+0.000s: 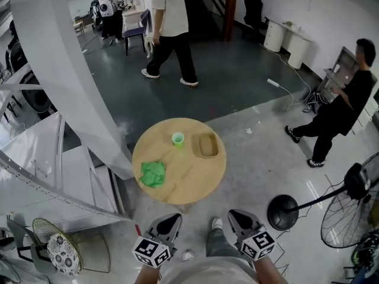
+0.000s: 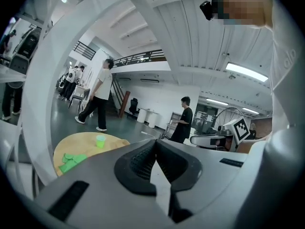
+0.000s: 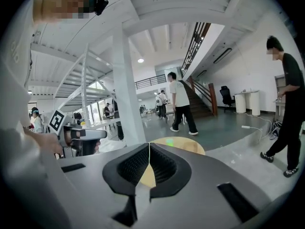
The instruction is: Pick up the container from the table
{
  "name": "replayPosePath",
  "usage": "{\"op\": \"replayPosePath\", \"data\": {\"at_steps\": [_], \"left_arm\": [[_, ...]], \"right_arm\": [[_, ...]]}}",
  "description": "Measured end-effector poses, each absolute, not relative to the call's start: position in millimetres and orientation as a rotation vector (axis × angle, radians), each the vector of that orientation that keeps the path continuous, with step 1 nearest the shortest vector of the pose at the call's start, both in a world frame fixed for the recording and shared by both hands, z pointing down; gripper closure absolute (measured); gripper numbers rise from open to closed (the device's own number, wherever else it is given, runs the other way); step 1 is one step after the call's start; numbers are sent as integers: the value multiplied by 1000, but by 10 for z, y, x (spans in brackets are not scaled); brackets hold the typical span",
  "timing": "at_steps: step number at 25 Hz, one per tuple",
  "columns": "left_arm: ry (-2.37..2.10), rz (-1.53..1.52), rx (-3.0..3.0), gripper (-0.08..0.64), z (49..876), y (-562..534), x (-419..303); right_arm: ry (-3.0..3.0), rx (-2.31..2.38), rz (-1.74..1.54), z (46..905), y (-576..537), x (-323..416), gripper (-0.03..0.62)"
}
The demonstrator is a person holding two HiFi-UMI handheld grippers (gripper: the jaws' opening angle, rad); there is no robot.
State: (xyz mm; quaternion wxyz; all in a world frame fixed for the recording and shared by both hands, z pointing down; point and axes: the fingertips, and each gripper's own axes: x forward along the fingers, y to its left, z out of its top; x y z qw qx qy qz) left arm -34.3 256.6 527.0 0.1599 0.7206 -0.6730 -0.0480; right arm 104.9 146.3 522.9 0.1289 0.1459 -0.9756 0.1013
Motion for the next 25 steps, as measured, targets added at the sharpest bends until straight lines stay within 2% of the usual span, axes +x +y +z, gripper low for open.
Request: {"op": "replayPosePath", "data": {"at_steps": [14, 25], "left_arm": [[-2079, -83, 1880, 543, 5170, 691, -725], [-2185, -69, 1643, 543, 5420, 318, -974]], "right_arm": [[-2823, 170, 267, 5389, -552, 506, 561], [-2695, 9, 219, 6027, -1408, -115, 560]]}}
